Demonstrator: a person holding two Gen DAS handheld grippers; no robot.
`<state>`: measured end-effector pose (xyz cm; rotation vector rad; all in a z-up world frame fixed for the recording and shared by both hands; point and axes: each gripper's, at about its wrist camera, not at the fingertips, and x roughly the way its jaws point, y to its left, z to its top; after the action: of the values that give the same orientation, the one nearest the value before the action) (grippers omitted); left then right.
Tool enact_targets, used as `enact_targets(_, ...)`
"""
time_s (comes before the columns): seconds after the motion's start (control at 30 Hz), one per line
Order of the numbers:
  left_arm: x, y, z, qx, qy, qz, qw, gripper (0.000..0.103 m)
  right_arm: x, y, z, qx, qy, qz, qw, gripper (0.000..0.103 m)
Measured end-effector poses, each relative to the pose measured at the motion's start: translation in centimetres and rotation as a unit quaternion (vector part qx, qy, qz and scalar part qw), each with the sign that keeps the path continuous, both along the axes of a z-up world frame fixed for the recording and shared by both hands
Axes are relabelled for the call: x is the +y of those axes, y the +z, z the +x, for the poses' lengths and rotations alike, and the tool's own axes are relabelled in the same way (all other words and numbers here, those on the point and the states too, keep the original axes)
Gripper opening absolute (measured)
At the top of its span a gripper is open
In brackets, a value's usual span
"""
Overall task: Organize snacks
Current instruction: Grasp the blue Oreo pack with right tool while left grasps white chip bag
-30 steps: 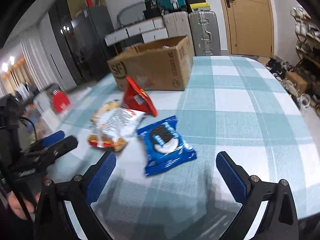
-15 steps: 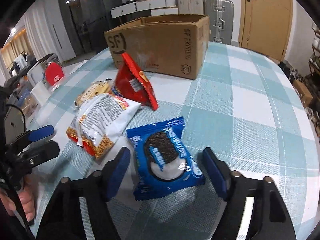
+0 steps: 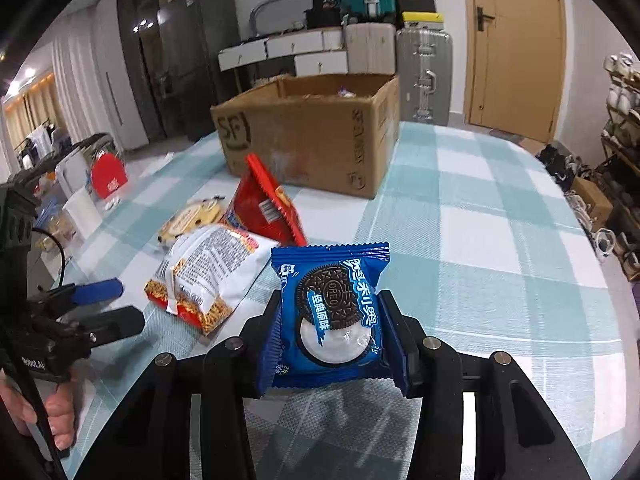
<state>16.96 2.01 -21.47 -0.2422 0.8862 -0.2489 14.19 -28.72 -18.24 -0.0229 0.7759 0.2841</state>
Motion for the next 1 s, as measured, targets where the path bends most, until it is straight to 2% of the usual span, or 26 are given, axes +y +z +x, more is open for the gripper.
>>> enact_targets(0.17,-0.4,0.3,0.0,-0.002,-0.004,-0.005,1.0,0.102,-1.9,1.3,-1.2,-0.041,-0.029,0.035,0.998,0.046)
enact_targets(0.27,-0.8,0.3,0.9,0.016,0.003,-0.022,0.9996,0.102,-2.2,1.4,-1.3,-0.042,-0.029,0.04,0.998,0.046)
enact_targets(0.33,-1.3,0.5,1.9,0.031,0.016,-0.019,0.9992,0.102,-2.3,1.4,-1.3,-0.042,-0.025,0.045,0.998,0.046)
enact_targets(0.4,-1.9,1.1,2.7,0.031,0.019,-0.028,0.9989,0.102,-2.4,1.4,-1.4,-0.042,-0.022,0.051,0.998,0.046)
enact_targets(0.47,-2.5,1.5,3.4,0.029,0.026,-0.019,0.9991,0.102,-2.6,1.4,-1.4,-0.042,-0.021,0.058,0.997,0.046)
enact_targets(0.53,-3.4,1.5,4.8,0.048,0.038,0.008,0.9981,0.102,-2.8,1.4,-1.4,-0.042,-0.02,0.066,0.997,0.046)
enact_targets(0.67,-3.8,0.8,6.8,0.081,0.051,-0.002,0.9954,0.102,-3.4,1.5,-1.7,-0.047,-0.019,0.085,0.995,0.046)
enact_targets(0.77,-4.4,0.6,7.7,0.088,0.05,0.002,0.9948,0.101,-3.3,1.7,-1.9,-0.053,-0.015,0.089,0.994,0.046)
enact_targets(0.93,-4.9,0.4,8.5,0.089,0.048,0.007,0.9949,0.089,-3.3,1.7,-1.9,-0.054,-0.011,0.09,0.994,0.046)
enact_targets(1.0,-5.1,0.4,8.5,0.088,0.045,0.008,0.9951,0.08,-3.4,1.7,-1.9,-0.055,-0.012,0.095,0.994,0.046)
